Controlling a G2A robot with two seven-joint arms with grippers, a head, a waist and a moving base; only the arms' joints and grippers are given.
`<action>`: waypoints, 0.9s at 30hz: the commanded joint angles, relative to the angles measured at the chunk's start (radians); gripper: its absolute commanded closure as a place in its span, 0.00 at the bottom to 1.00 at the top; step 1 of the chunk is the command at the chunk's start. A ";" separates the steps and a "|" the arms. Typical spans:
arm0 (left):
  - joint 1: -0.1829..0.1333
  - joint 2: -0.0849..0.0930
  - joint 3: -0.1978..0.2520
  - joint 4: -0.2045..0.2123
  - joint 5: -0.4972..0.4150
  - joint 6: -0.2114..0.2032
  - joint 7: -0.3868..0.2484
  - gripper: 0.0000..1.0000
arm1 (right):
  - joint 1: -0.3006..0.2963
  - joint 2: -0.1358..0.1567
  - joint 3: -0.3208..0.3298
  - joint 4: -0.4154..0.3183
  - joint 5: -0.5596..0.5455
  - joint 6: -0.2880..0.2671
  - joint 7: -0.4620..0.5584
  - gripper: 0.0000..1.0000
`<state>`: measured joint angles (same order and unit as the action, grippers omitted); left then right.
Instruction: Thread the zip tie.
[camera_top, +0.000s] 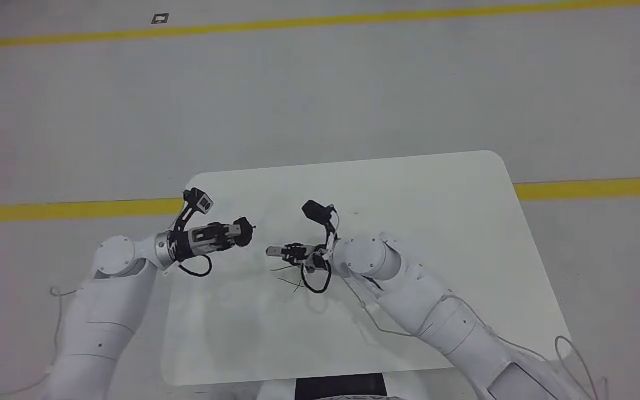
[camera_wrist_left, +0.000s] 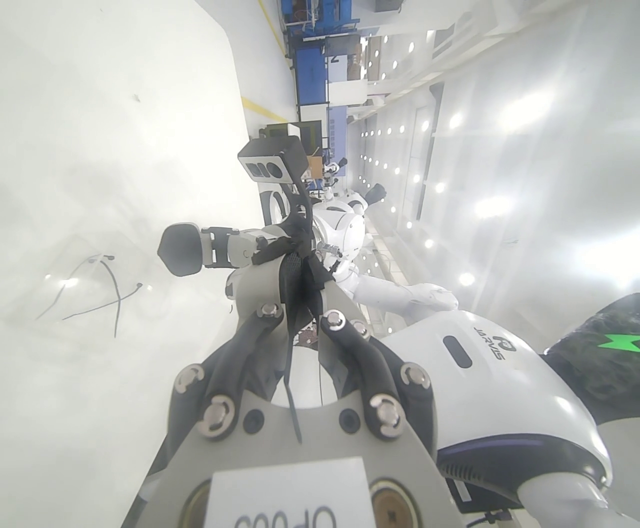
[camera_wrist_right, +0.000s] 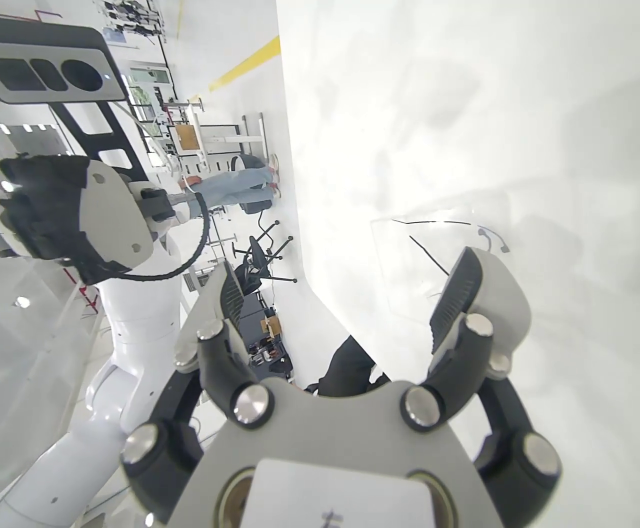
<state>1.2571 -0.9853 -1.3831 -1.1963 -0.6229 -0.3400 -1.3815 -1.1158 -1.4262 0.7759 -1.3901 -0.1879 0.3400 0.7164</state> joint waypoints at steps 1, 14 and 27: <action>-0.001 0.001 -0.007 0.008 -0.014 0.000 -0.009 1.00 | 0.008 -0.005 -0.008 0.010 -0.010 0.000 -0.001 0.00; -0.001 0.004 -0.007 0.015 -0.035 0.000 -0.009 1.00 | 0.013 -0.014 -0.033 0.022 -0.050 -0.013 -0.004 0.00; -0.001 0.004 -0.007 0.015 -0.035 0.000 -0.009 1.00 | 0.057 -0.029 -0.097 0.045 -0.141 0.000 0.075 0.00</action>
<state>1.2559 -0.9810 -1.3903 -1.1815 -0.6580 -0.3400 -1.3900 -1.0620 -1.4523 0.6818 -1.3499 -0.3258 0.3401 0.7883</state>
